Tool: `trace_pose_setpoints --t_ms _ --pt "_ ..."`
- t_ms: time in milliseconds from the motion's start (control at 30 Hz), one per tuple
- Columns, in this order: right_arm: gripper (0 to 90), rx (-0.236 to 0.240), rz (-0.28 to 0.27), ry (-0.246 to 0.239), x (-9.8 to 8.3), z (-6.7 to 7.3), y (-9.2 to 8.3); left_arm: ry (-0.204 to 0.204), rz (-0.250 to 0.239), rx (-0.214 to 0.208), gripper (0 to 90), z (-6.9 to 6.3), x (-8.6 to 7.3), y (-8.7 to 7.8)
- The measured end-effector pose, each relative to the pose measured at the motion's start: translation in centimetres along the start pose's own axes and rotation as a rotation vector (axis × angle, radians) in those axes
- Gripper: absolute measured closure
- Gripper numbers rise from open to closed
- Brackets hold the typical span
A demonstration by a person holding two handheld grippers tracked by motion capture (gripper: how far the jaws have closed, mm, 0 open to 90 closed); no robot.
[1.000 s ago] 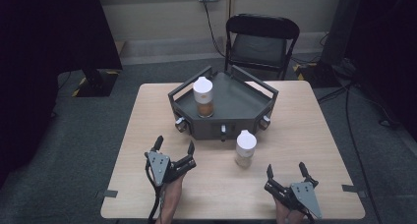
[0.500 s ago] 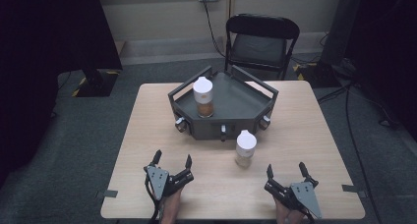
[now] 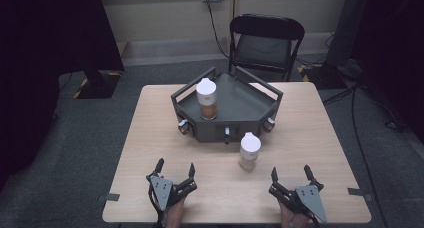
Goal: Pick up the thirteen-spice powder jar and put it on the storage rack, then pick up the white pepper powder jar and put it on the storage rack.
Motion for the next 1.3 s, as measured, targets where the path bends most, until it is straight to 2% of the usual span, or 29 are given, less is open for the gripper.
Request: trace_pose_setpoints --t_ms 67,133,367,533,1300 --pt "0.2 0.000 0.000 0.000 0.00 0.00 0.00 -0.001 0.004 0.001 0.0 0.02 -0.04 -0.04" --pt "0.2 0.000 0.000 0.000 0.00 0.00 0.00 -0.004 0.013 -0.018 0.0 0.19 -0.10 0.03" --pt "0.2 -0.001 0.000 0.000 -0.01 0.02 0.00 0.034 0.034 -0.003 0.0 -0.16 -0.17 0.11" --pt "0.2 -0.001 -0.001 0.000 -0.02 0.02 -0.01 0.034 0.050 0.006 0.0 -0.25 -0.03 0.27" --pt "0.0 0.003 -0.001 0.000 -0.02 -0.03 -0.03 0.034 0.052 0.026 0.1 -0.46 -0.02 0.26"
Point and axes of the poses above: each handheld gripper's, and its own axes: y roughly forward along the jaws, x roughly out of its top, z roughly to its left, the point moved 6 cm from there along y, roughly forward along the jaws, and after that the axes turned 5 degrees about x, right-handed, at the moved point
